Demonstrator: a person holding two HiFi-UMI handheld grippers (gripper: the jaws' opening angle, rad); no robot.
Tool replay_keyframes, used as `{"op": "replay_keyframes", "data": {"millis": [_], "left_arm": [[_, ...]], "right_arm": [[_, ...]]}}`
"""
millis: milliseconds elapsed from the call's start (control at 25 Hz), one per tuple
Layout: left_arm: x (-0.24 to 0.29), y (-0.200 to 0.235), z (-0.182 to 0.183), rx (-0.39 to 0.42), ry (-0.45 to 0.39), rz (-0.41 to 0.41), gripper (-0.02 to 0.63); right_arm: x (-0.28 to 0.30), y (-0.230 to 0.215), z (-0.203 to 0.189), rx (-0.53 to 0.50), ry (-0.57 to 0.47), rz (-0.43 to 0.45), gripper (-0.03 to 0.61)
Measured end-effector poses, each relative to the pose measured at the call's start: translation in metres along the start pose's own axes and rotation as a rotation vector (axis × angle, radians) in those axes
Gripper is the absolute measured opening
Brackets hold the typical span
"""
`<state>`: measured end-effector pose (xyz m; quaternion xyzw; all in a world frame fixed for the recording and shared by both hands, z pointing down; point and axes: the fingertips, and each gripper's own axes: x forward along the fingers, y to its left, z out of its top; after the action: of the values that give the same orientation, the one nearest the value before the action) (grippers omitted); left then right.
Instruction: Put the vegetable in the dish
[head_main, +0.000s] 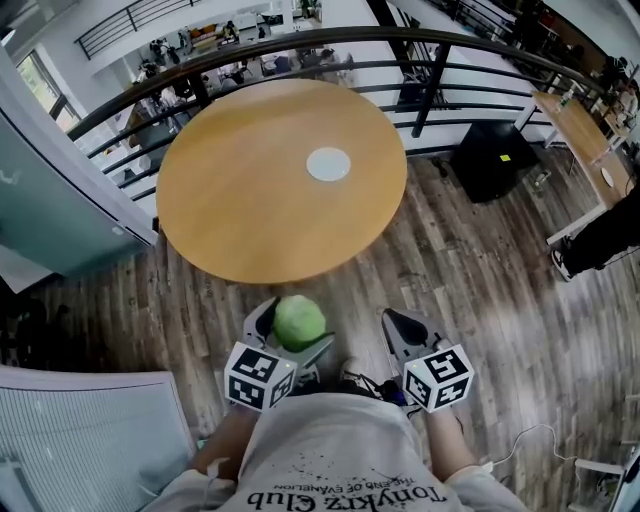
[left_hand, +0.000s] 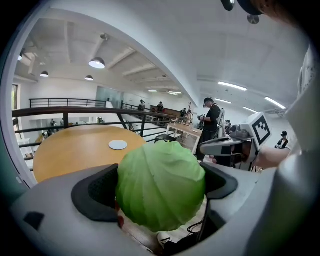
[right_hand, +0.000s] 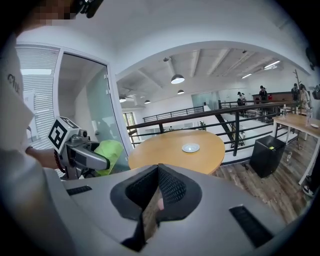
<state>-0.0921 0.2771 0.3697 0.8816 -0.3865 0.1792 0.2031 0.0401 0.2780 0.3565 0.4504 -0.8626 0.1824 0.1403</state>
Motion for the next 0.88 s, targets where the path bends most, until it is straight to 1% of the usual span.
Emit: {"op": "replay_keyframes", "data": {"millis": [240, 400, 520, 640, 800, 880], "left_arm": [[-0.004, 0.015, -0.002, -0.009, 0.002, -0.016, 0.497], [-0.013, 0.027, -0.011, -0.013, 0.004, -0.037, 0.497], [-0.017, 0.036, -0.015, -0.005, -0.004, -0.053, 0.497], [-0.020, 0.041, -0.014, -0.004, -0.012, -0.061, 0.497], [-0.018, 0.046, -0.013, -0.002, -0.013, -0.077, 0.497], [-0.014, 0.050, -0.013, 0.002, -0.009, -0.084, 0.497]], "right_arm": [[0.013, 0.008, 0.006, -0.021, 0.007, -0.014, 0.021], [0.019, 0.020, 0.016, -0.012, -0.039, -0.030, 0.021], [0.023, 0.025, 0.017, -0.005, -0.054, -0.057, 0.021], [0.023, 0.026, 0.014, 0.012, -0.055, -0.079, 0.021], [0.025, 0.024, 0.012, 0.063, -0.062, -0.087, 0.021], [0.030, 0.023, 0.012, 0.070, -0.065, -0.092, 0.021]]}}
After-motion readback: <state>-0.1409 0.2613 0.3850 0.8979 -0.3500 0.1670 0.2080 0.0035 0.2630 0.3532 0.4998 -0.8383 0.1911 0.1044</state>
